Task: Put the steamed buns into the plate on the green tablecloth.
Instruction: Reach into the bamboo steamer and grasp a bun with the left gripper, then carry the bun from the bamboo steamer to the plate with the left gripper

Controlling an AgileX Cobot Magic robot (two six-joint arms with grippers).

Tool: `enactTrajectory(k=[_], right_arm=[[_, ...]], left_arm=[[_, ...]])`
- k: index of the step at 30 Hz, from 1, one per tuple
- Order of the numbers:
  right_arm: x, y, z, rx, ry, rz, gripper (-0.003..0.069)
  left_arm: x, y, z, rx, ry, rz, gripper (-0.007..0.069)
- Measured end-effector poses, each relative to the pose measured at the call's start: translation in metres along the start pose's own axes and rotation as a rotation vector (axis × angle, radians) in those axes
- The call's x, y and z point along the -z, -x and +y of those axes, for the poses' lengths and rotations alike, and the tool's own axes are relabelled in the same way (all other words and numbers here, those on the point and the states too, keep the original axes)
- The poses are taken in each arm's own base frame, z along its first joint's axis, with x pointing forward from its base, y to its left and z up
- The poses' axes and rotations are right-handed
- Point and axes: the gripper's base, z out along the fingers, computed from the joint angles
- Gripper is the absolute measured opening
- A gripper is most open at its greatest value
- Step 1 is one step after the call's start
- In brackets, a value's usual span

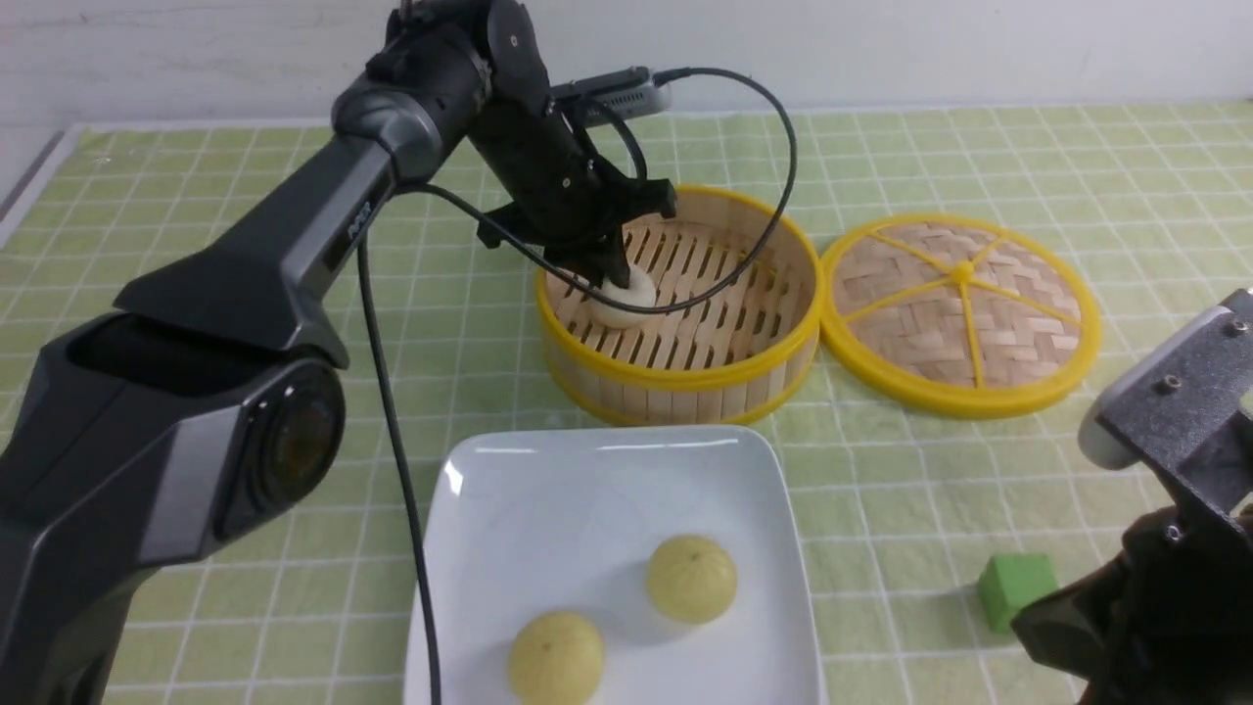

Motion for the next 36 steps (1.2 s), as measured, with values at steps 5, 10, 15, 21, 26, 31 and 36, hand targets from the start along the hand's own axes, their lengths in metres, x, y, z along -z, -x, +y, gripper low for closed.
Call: enactTrajectory(k=[5, 10, 15, 21, 26, 31, 36], right_arm=[[0.000, 0.000, -0.001, 0.009, -0.008, -0.002, 0.0012], [0.000, 0.001, -0.003, 0.037, -0.035, -0.007, 0.0012], [0.000, 0.001, -0.004, 0.044, -0.042, -0.005, 0.0019], [0.000, 0.003, -0.003, 0.045, -0.037, -0.029, 0.0022], [0.002, 0.003, -0.003, 0.044, -0.035, -0.040, 0.0022], [0.026, -0.008, -0.006, 0.039, -0.034, -0.067, 0.0025], [0.071, -0.036, -0.013, 0.029, -0.033, -0.131, 0.0026]], left_arm=[[0.069, 0.009, -0.021, -0.033, -0.033, -0.124, 0.0026], [0.156, -0.003, -0.042, -0.061, -0.062, -0.227, 0.0026], [0.176, -0.069, -0.045, -0.071, -0.011, -0.054, 0.0026], [0.109, -0.155, -0.044, -0.190, 0.055, 0.232, 0.0027], [0.058, -0.183, -0.034, -0.185, 0.092, 0.209, 0.0049], [0.040, -0.186, -0.024, -0.150, 0.137, 0.175, 0.0151], [0.040, -0.184, -0.023, -0.113, 0.148, 0.146, 0.0342]])
